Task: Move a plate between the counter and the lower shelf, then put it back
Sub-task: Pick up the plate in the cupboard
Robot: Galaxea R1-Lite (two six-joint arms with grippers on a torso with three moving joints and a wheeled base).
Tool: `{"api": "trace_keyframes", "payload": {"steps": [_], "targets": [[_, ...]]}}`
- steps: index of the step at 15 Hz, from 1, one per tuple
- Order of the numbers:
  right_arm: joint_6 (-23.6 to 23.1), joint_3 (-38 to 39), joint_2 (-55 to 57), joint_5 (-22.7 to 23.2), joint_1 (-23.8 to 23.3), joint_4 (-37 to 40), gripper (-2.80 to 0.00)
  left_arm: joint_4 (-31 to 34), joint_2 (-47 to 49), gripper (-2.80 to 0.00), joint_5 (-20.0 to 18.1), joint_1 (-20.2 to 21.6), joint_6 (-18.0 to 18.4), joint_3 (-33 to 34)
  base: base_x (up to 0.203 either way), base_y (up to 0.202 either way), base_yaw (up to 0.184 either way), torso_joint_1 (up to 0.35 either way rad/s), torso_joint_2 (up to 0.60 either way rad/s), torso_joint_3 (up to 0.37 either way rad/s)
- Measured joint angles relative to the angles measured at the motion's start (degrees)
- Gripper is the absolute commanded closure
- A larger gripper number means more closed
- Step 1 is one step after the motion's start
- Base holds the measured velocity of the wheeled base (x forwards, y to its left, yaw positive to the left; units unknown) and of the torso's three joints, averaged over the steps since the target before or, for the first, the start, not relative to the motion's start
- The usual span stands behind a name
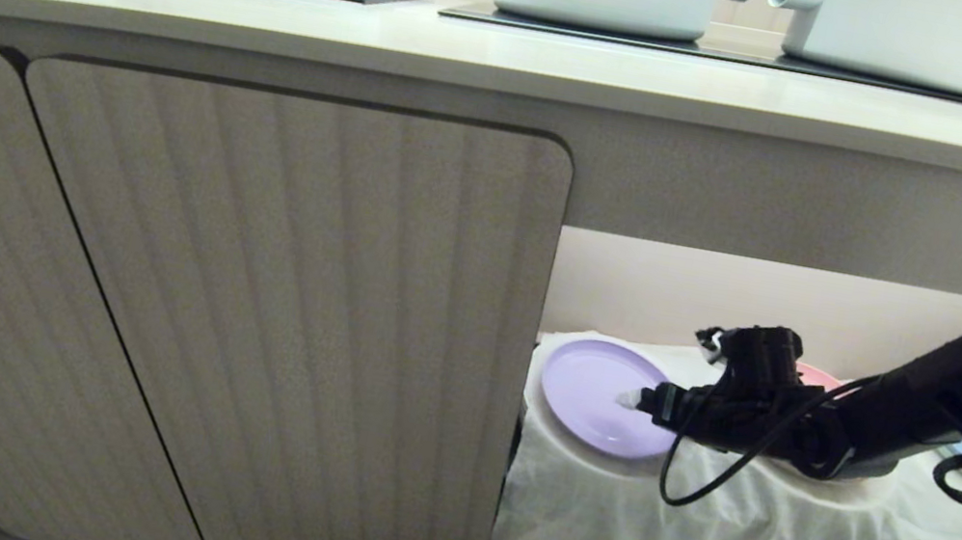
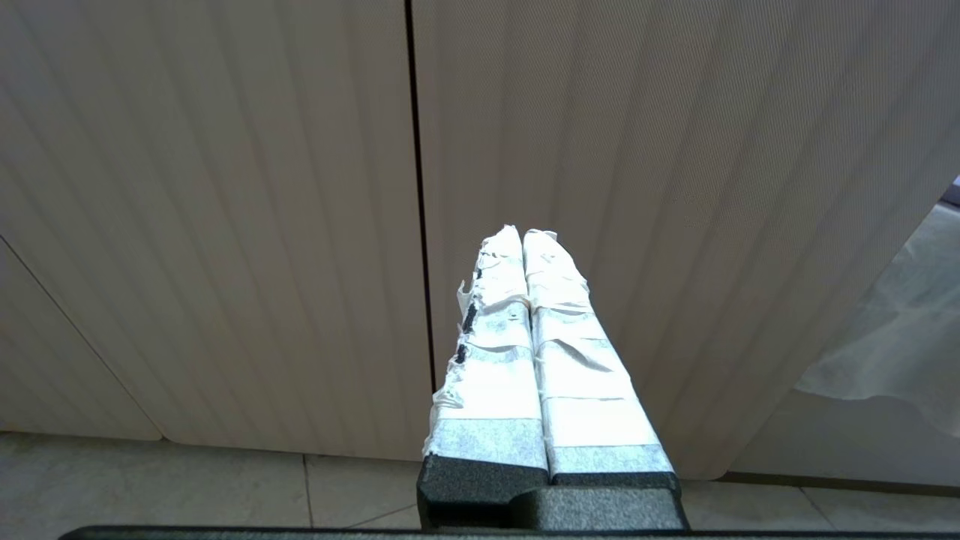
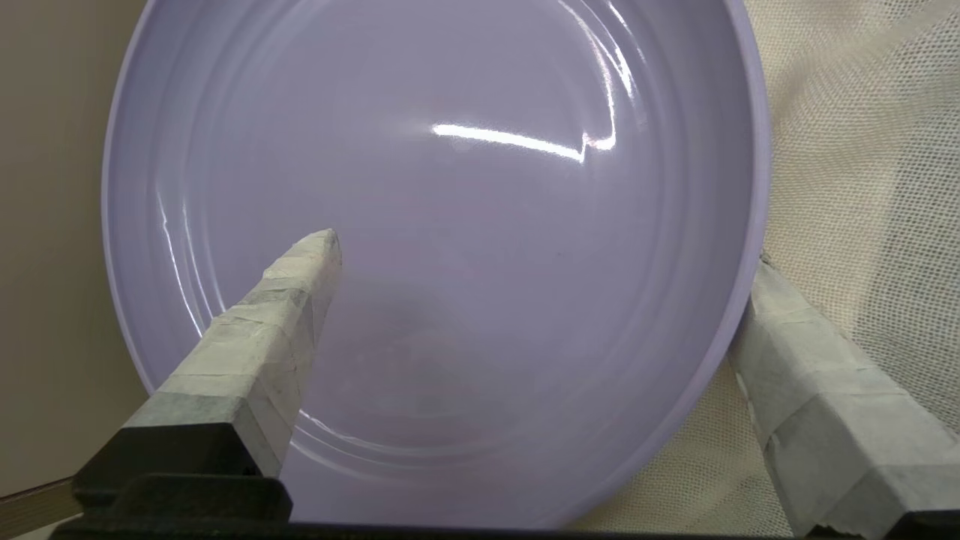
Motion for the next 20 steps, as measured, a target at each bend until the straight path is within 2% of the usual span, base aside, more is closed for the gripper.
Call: {"api": "trace_keyframes", "payload": {"steps": [13, 20], "targets": [[-0.1, 0.2, 0.6, -1.2, -0.1, 0.1, -2.80, 0.0, 0.0, 0.00, 0.0, 0.0, 0.0, 0.0, 0.000, 0.000, 0.000, 0.000, 0.00, 0.000], [-0.3, 0.0, 1.0, -3.2, -0.1, 0.3, -2.80, 0.0, 0.0, 0.00, 0.0, 0.0, 0.0, 0.0, 0.000, 0.000, 0.000, 0.000, 0.00, 0.000]]}}
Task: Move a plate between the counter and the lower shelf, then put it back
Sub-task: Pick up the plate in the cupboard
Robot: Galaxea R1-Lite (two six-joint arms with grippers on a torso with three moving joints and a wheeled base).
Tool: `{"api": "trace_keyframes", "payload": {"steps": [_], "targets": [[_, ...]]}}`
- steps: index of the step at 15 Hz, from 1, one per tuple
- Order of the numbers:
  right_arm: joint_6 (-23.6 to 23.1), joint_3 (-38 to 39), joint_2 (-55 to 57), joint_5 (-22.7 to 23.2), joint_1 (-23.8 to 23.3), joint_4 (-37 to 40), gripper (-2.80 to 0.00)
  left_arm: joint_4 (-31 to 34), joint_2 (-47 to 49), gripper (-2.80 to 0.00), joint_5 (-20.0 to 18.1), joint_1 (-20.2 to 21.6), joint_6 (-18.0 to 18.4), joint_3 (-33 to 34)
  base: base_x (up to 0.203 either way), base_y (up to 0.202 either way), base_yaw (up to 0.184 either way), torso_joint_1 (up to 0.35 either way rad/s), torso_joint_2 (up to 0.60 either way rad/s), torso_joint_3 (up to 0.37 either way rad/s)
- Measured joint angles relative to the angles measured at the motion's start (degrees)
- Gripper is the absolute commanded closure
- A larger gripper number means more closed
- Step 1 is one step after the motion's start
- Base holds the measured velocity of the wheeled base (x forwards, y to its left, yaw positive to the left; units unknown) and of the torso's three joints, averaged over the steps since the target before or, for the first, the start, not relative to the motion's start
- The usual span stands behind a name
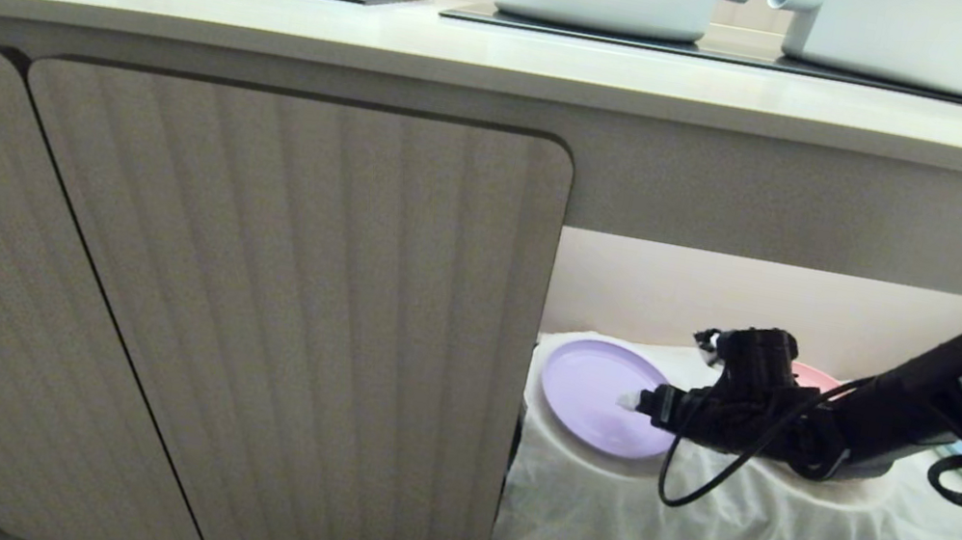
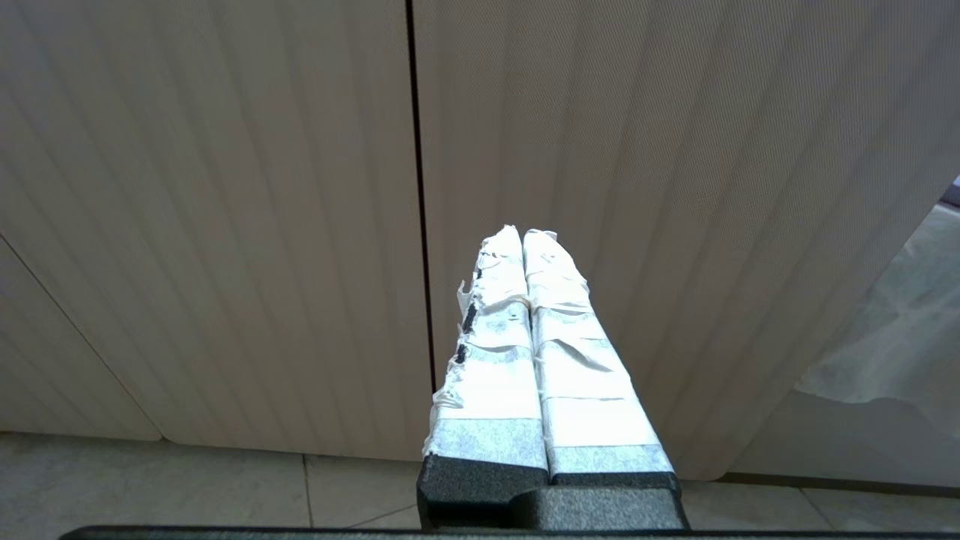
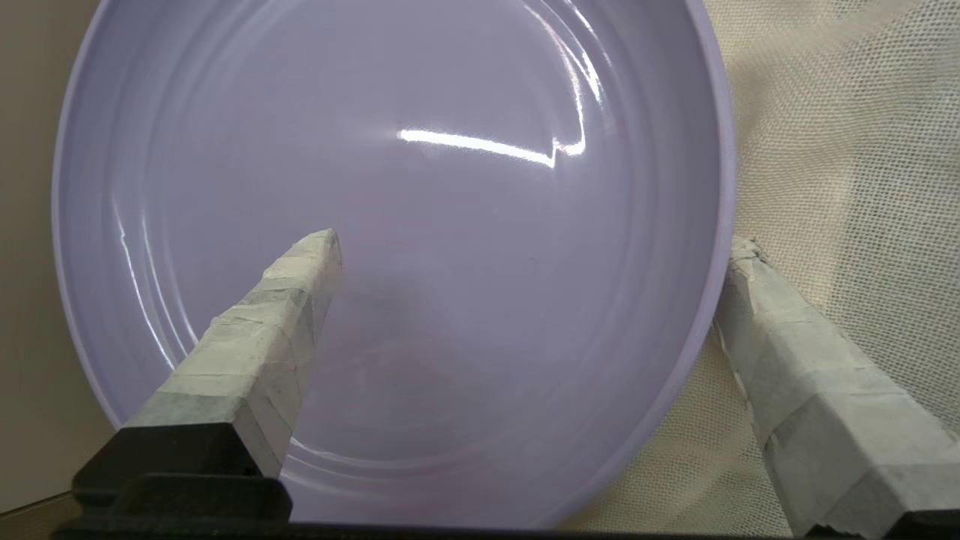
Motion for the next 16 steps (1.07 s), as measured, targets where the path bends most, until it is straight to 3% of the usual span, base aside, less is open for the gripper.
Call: {"api": "trace_keyframes", "payload": {"steps": [11, 12, 16], "targets": [[0.0, 0.0, 0.5, -0.7, 0.0, -0.2, -2.80, 0.0, 0.0, 0.00, 0.0, 0.0, 0.0, 0.0, 0.000, 0.000, 0.000, 0.000, 0.00, 0.000], [0.0, 0.0, 0.6, -0.7, 0.0, -0.2, 0.00, 0.0, 0.0, 0.00, 0.0, 0.0, 0.0, 0.0, 0.000, 0.000, 0.000, 0.000, 0.00, 0.000], [0.1, 0.0, 0.8, -0.8, -0.1, -0.2, 0.00, 0.0, 0.0, 0.00, 0.0, 0.0, 0.0, 0.0, 0.000, 0.000, 0.000, 0.000, 0.00, 0.000]]}}
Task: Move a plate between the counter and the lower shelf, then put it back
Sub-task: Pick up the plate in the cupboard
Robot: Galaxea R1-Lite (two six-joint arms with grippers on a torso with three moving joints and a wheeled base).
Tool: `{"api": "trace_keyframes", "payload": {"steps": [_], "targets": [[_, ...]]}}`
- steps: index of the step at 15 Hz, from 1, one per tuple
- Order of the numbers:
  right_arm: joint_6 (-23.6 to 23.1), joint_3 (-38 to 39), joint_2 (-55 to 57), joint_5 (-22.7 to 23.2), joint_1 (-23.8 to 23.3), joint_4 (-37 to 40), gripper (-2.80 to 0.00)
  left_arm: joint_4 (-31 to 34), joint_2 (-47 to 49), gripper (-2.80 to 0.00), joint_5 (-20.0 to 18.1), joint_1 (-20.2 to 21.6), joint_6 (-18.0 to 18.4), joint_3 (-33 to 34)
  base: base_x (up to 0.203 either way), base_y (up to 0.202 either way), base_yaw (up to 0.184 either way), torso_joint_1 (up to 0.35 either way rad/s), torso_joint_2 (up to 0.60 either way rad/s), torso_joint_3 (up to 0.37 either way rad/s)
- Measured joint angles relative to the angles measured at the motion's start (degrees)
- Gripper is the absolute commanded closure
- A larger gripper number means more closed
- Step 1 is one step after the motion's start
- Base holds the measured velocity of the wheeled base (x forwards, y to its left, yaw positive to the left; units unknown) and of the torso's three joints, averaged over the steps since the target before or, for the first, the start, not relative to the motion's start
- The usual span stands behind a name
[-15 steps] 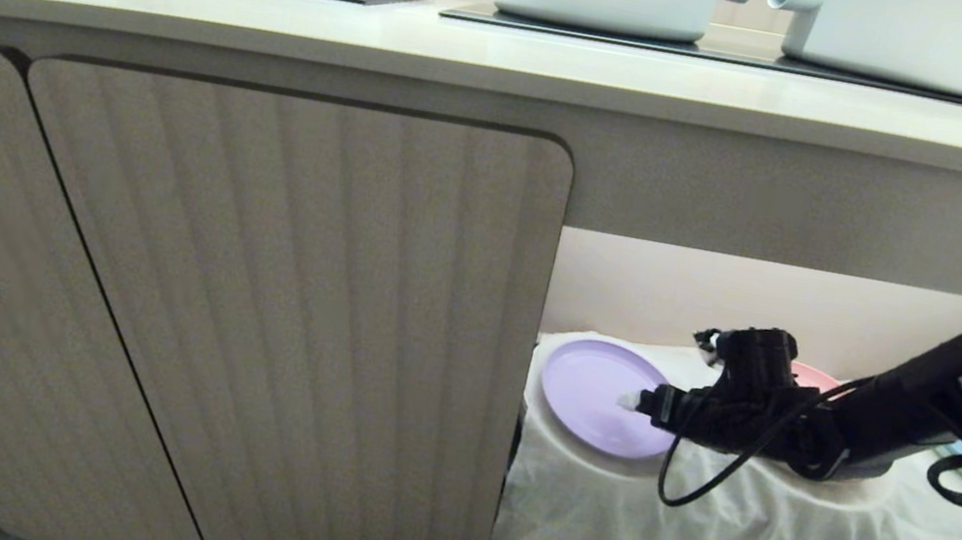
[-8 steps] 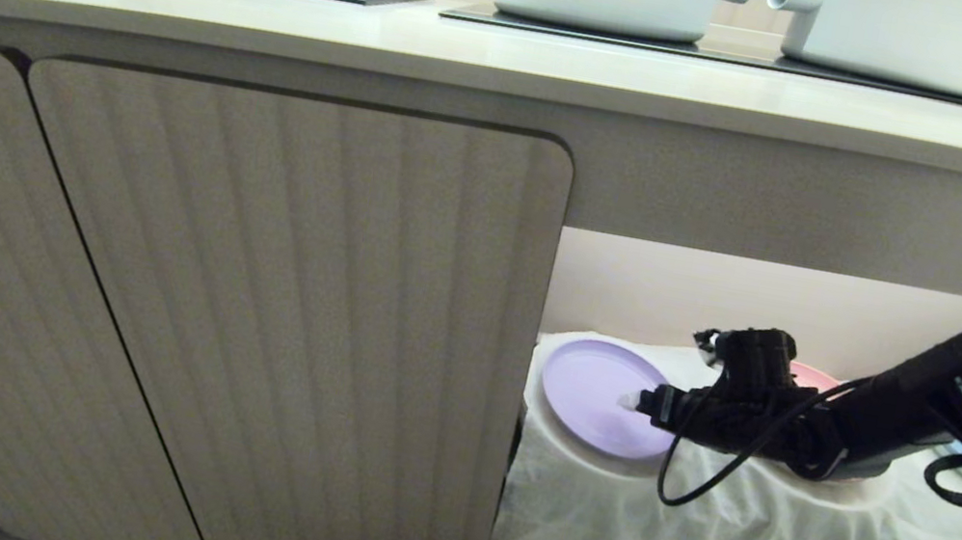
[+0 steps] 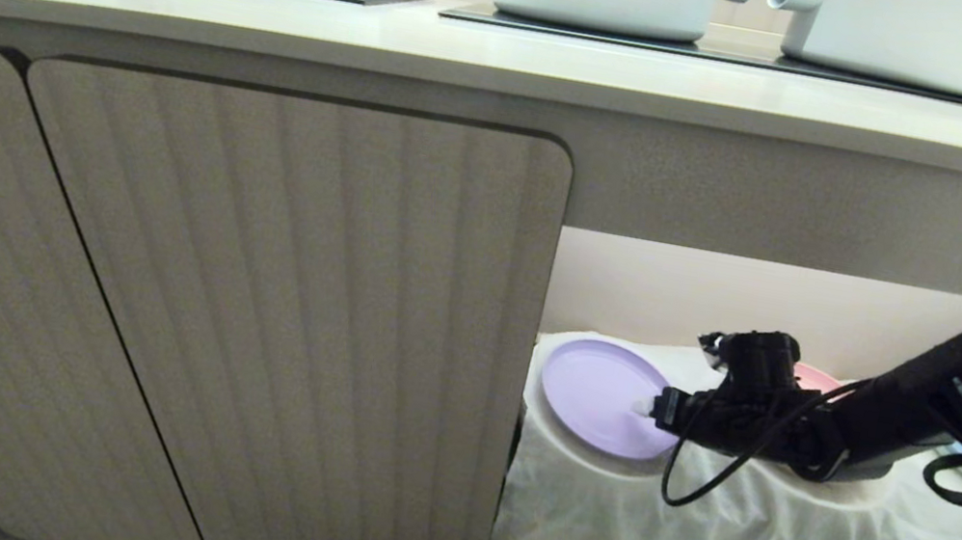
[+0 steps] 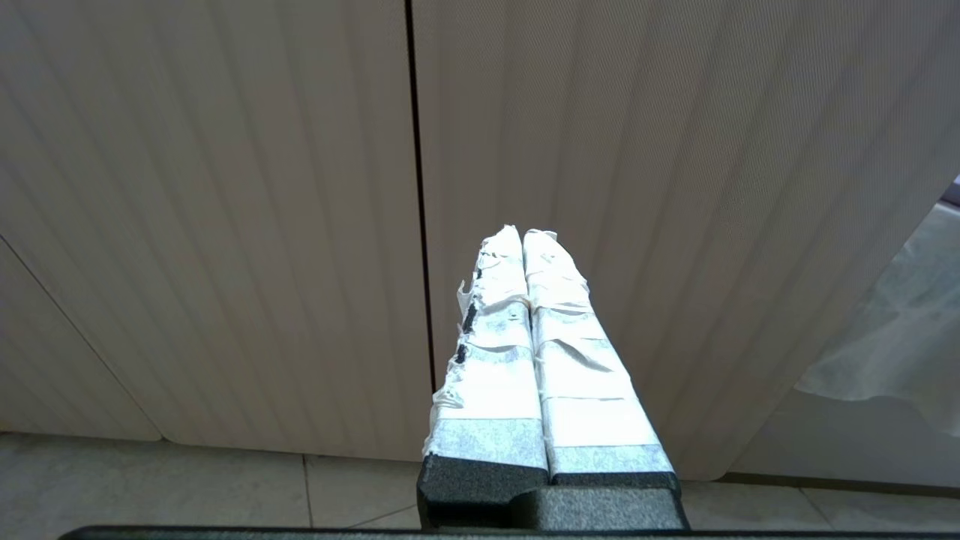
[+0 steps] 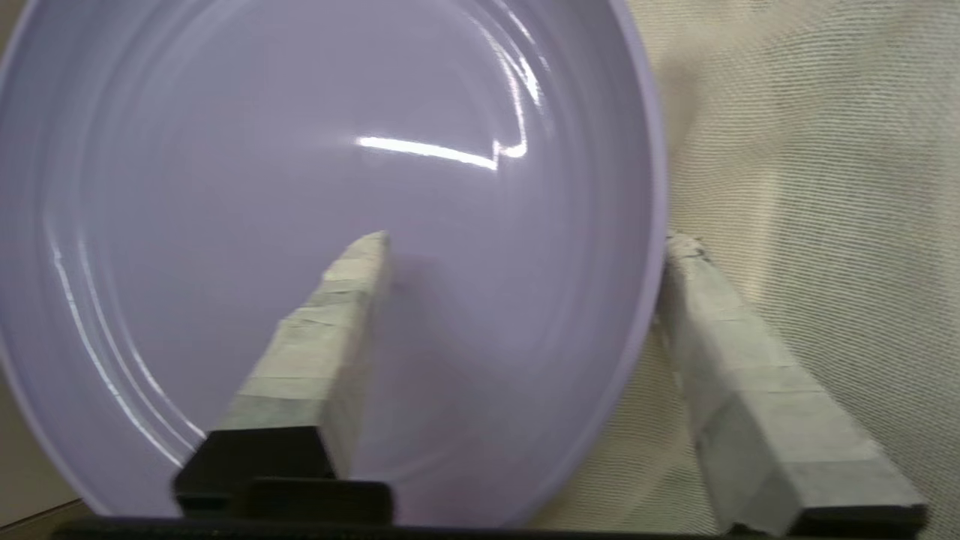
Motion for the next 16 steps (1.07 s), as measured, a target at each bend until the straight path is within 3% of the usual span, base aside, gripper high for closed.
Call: {"api": "trace_keyframes", "payload": {"steps": [16], "targets": [[0.3, -0.8, 0.4, 0.2, 0.1, -0.1, 0.00, 0.0, 0.0, 0.00, 0.0, 0.0, 0.0, 0.0, 0.000, 0.000, 0.000, 0.000, 0.00, 0.000]]}}
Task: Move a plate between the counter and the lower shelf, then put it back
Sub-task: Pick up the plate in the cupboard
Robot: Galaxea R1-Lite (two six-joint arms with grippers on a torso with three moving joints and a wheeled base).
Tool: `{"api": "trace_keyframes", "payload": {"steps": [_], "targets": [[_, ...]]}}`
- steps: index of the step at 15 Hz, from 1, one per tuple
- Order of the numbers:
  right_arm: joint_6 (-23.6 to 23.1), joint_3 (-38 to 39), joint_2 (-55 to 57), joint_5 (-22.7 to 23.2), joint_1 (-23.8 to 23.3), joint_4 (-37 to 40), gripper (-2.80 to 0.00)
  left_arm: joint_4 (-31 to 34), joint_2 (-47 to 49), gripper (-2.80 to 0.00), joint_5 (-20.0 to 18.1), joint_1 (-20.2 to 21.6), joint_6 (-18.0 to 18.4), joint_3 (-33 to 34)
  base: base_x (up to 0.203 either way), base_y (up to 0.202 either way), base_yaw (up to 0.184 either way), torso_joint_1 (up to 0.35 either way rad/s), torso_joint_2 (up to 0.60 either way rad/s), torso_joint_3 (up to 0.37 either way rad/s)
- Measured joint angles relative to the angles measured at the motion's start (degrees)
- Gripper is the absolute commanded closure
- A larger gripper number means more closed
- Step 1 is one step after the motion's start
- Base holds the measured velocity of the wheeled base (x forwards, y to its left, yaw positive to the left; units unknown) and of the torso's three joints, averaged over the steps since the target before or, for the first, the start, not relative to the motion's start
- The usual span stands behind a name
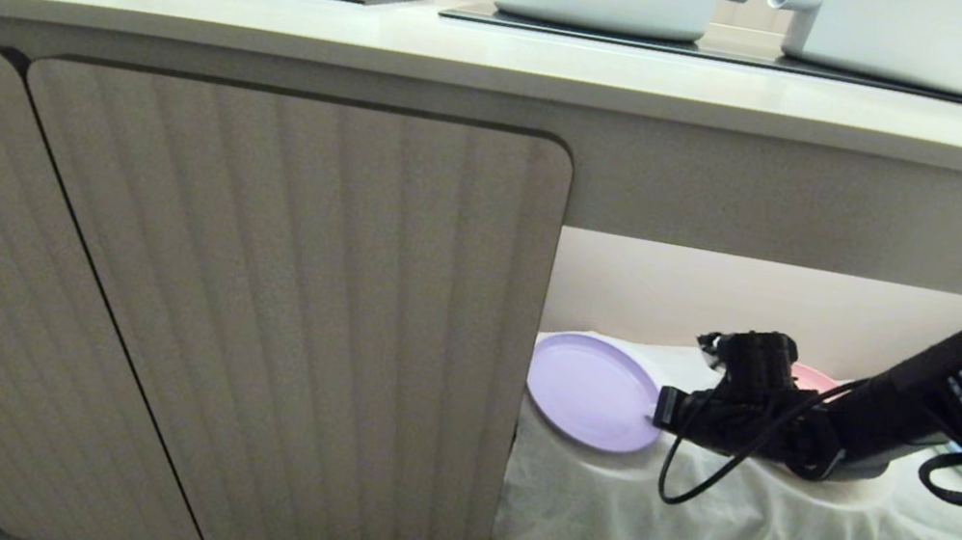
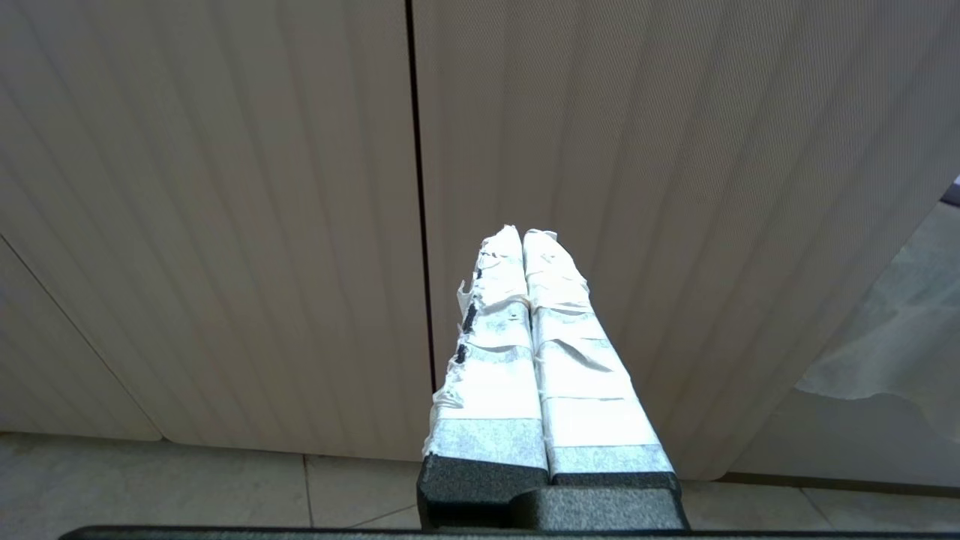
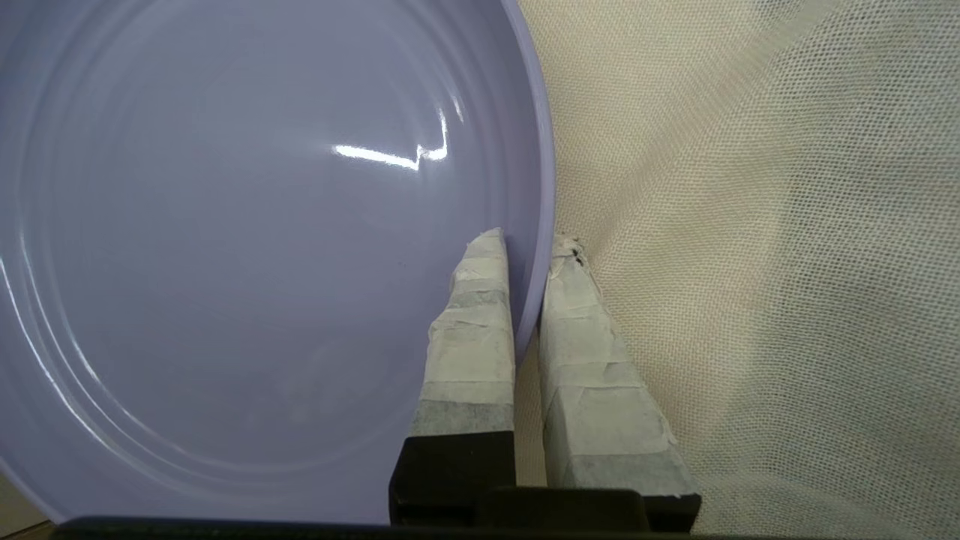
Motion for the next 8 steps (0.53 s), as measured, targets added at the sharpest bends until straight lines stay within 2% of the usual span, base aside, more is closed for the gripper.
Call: {"api": "trace_keyframes", "payload": {"steps": [8], "targets": [[-0.4, 1.0, -1.9, 0.0, 0.0, 1.2, 0.00, 0.0, 0.0, 0.00, 0.0, 0.0, 0.0, 0.0, 0.000, 0.000, 0.000, 0.000, 0.00, 0.000]]}}
